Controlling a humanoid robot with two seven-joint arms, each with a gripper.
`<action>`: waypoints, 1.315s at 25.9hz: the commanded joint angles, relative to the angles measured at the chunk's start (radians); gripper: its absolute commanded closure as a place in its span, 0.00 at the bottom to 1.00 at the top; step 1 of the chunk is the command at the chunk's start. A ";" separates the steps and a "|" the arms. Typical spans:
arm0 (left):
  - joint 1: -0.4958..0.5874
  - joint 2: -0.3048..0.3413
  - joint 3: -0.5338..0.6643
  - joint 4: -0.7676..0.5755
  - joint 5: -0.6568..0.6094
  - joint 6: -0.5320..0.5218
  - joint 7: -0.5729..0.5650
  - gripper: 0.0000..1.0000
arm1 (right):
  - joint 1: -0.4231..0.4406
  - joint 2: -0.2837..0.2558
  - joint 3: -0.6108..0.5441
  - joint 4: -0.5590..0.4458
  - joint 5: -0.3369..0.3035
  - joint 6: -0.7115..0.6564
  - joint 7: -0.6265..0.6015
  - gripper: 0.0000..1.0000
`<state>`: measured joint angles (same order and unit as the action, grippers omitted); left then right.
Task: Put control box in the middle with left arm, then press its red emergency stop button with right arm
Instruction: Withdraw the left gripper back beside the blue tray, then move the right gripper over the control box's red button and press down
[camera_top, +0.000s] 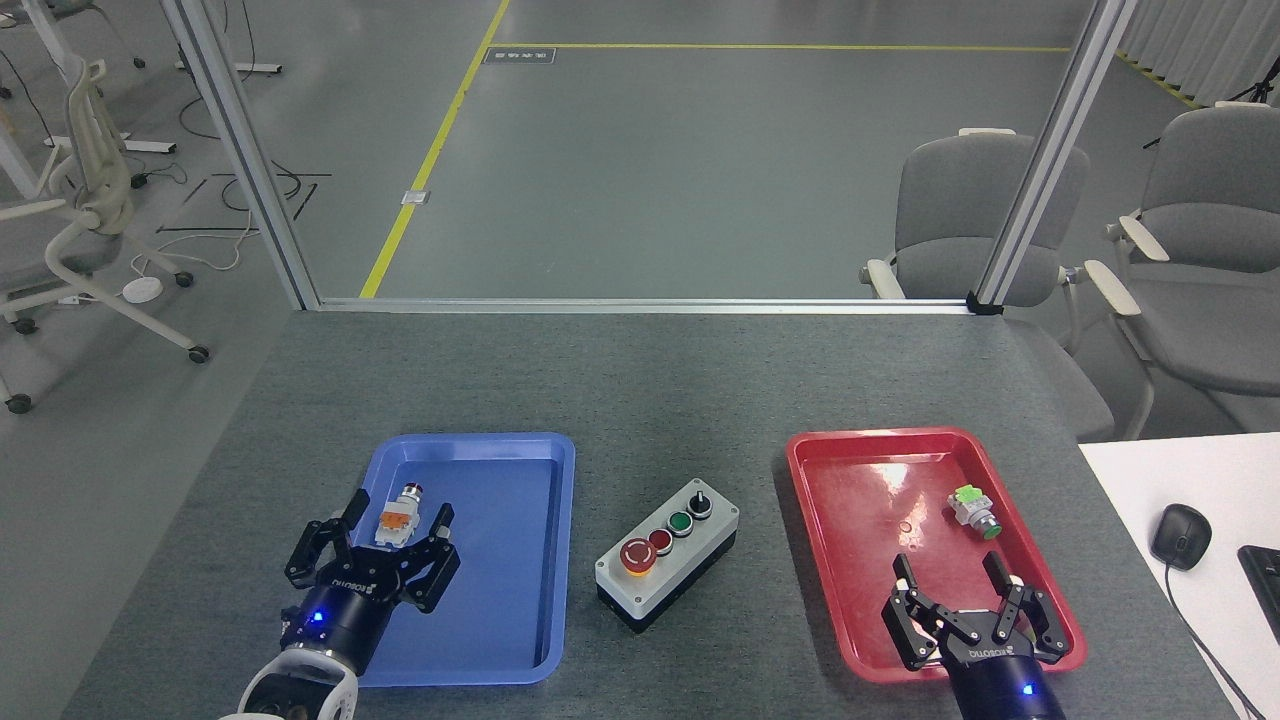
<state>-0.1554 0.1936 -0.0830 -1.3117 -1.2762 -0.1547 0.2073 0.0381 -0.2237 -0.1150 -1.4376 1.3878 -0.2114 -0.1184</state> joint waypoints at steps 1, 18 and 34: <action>-0.010 -0.040 0.085 0.006 0.017 0.017 0.001 0.01 | 0.002 0.001 0.003 -0.004 -0.001 -0.006 0.000 0.02; -0.107 -0.143 0.085 0.038 0.061 0.228 -0.005 0.01 | -0.006 0.006 0.118 -0.009 0.007 0.047 0.002 0.24; -0.104 -0.134 0.085 0.029 0.087 0.224 -0.013 0.01 | -0.168 0.061 0.431 0.046 0.039 0.113 0.003 1.00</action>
<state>-0.2597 0.0586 0.0015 -1.2837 -1.1886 0.0690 0.1991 -0.1090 -0.1825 0.2607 -1.3998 1.4248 -0.0927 -0.1156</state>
